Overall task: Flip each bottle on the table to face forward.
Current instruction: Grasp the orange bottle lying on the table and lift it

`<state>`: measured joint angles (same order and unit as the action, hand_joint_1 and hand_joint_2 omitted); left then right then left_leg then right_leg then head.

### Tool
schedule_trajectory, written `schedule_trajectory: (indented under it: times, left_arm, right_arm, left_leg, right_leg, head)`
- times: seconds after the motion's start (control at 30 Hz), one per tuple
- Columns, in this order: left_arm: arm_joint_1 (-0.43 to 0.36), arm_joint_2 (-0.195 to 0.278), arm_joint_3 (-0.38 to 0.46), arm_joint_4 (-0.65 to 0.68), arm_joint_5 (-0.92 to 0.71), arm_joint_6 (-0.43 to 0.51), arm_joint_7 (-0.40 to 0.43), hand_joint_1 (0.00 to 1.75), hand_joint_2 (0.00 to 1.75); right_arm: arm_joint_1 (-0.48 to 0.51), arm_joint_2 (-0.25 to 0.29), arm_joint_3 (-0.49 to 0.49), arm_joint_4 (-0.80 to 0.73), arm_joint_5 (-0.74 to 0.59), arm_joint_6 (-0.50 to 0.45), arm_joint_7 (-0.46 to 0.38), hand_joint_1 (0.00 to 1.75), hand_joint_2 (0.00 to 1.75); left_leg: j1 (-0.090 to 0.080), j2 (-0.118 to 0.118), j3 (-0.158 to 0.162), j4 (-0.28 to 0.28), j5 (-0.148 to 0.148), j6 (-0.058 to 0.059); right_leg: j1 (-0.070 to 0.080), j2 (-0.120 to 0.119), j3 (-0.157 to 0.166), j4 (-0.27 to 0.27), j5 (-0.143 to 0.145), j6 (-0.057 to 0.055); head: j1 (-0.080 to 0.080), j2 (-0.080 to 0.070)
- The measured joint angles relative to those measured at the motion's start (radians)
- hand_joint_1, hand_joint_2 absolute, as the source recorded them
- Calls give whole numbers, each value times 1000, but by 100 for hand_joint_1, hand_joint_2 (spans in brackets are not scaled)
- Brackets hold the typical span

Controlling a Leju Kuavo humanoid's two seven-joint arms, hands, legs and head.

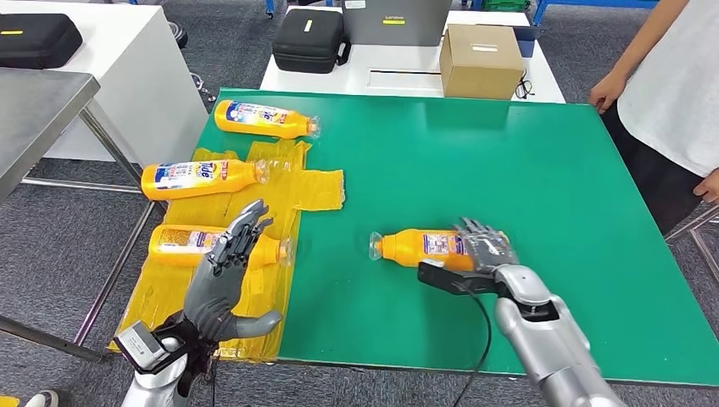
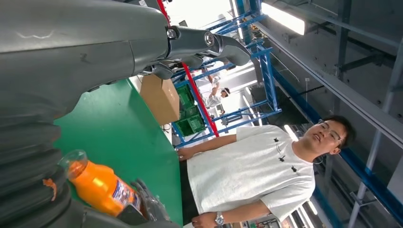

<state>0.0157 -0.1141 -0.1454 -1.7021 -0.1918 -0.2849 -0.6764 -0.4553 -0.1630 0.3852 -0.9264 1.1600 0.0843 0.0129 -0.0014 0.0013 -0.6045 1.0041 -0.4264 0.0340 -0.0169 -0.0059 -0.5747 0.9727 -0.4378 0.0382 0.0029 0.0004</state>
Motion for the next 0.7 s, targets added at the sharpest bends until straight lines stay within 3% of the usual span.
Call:
schedule_trajectory:
  times: [0.3, 0.7]
  left_arm:
    - [23, 0, -18, 0, 17, 14, 0, 0, 175]
    - [37, 0, -31, 0, 23, 30, 0, 0, 175]
  right_arm:
    - [-4, -65, -25, 8, -23, 34, -12, 0, 175]
    - [-57, -60, -22, 93, -23, 34, -24, 0, 175]
  left_leg:
    - [0, 0, 1, 0, 0, 0]
    - [0, 0, 5, 0, 0, 0]
  right_leg:
    - [0, 0, 1, 0, 0, 0]
    - [0, 0, 5, 0, 0, 0]
  head:
    - [0, 0]
    - [0, 0]
